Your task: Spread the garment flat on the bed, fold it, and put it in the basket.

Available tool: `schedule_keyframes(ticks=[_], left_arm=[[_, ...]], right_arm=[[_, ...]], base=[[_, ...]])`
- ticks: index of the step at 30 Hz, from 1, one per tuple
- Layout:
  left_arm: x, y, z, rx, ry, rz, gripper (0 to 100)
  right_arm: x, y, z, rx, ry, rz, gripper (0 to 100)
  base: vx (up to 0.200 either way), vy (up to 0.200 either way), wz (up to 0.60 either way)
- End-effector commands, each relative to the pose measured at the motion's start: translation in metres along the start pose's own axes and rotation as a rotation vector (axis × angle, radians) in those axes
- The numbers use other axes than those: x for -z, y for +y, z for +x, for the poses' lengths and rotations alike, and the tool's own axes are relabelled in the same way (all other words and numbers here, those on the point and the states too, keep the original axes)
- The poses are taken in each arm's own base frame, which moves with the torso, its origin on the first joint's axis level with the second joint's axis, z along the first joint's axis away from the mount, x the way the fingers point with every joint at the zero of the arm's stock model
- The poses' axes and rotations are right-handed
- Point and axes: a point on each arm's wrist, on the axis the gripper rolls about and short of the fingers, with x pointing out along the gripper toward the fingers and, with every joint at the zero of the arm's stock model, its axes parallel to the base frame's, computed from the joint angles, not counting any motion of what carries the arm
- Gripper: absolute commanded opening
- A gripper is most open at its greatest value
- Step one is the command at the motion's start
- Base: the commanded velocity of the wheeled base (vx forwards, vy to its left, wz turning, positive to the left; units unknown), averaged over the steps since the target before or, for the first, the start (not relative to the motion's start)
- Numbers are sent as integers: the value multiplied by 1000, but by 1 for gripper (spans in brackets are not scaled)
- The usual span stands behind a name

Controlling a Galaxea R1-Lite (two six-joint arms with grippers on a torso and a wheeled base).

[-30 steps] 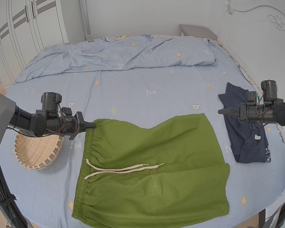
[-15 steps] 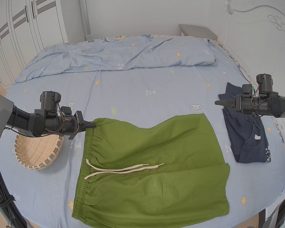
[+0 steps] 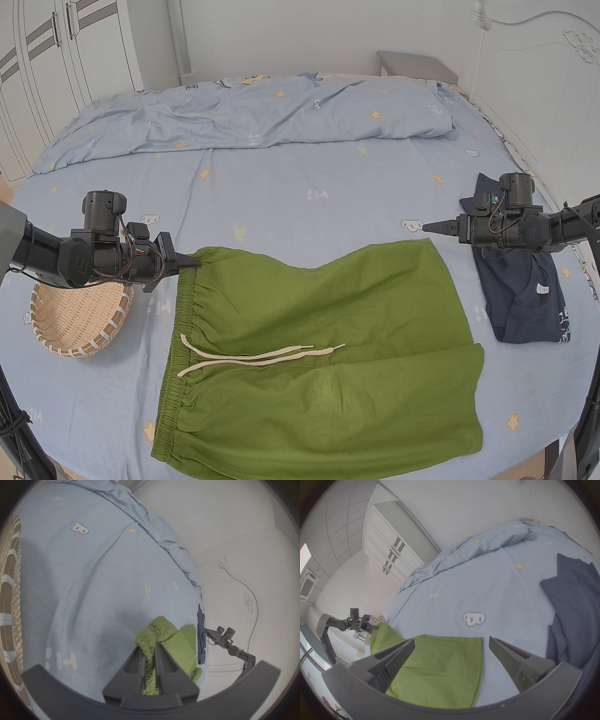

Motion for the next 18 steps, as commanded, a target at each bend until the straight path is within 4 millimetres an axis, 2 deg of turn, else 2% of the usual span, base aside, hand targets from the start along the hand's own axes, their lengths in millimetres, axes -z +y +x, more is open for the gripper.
schedule_keyframes(ticks=[1, 10, 18], left_arm=[[-1, 0, -1, 0, -6, 1, 0], [-1, 3, 1, -3, -3, -4, 0], [-2, 3, 1, -5, -6, -3, 0]], right_arm=[[17, -11, 22, -9, 34, 22, 100], [24, -22, 39, 19, 42, 31, 100], [25, -21, 40, 4, 49, 37, 100]], base=[[0, 0, 0], [0, 0, 0], [0, 0, 0]])
